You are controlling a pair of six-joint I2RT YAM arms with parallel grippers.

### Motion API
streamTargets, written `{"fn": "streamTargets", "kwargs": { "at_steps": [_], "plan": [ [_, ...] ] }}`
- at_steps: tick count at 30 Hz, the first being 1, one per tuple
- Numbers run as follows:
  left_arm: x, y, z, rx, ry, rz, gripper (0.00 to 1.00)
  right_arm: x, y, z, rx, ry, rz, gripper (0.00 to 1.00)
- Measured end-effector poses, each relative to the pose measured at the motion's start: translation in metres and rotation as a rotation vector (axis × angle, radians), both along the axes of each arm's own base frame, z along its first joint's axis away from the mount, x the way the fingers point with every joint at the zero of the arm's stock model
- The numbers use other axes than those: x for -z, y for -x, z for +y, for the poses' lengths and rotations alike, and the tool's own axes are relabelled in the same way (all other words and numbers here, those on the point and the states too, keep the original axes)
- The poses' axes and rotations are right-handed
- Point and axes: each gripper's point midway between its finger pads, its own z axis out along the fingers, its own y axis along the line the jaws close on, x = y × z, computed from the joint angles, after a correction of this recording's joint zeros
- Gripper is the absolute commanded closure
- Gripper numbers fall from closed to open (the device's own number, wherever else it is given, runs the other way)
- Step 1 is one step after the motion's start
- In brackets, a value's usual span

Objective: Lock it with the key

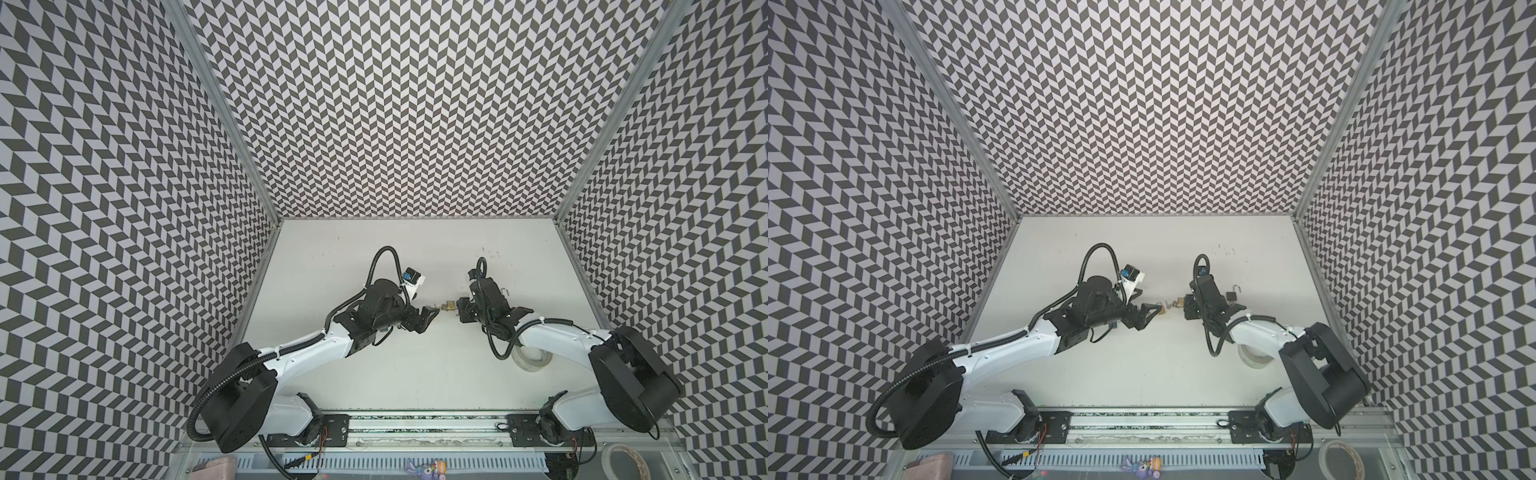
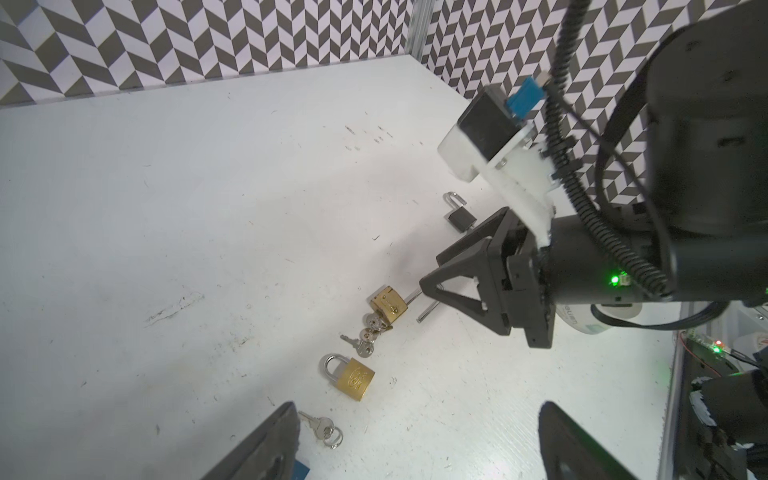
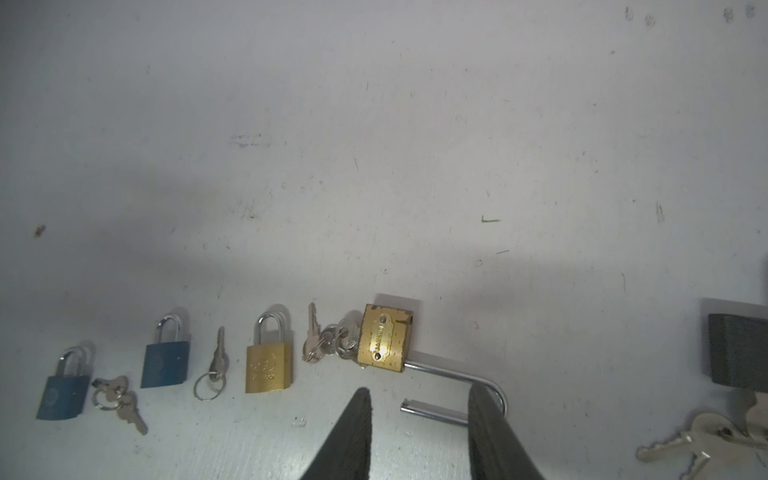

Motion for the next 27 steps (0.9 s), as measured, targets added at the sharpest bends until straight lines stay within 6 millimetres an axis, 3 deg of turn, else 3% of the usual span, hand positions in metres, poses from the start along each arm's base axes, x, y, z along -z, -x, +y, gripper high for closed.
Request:
{"fn": "streamTargets", "kwargs": {
  "at_steps": [9,14,27],
  "plan": [
    [-0.017,-0.014,0.022,-0.053,0.062,-0.024,0.11,0.007,-0.021,0.023,-0.044,0.050,0.049,0.52],
    [-0.017,-0.013,0.034,-0.068,0.074,-0.021,0.11,0.018,-0.025,0.027,-0.047,0.084,0.088,0.52],
    [-0.017,-0.009,0.032,-0.043,0.081,-0.013,0.12,0.040,-0.032,0.027,-0.048,0.158,0.141,0.58]
  ]
}}
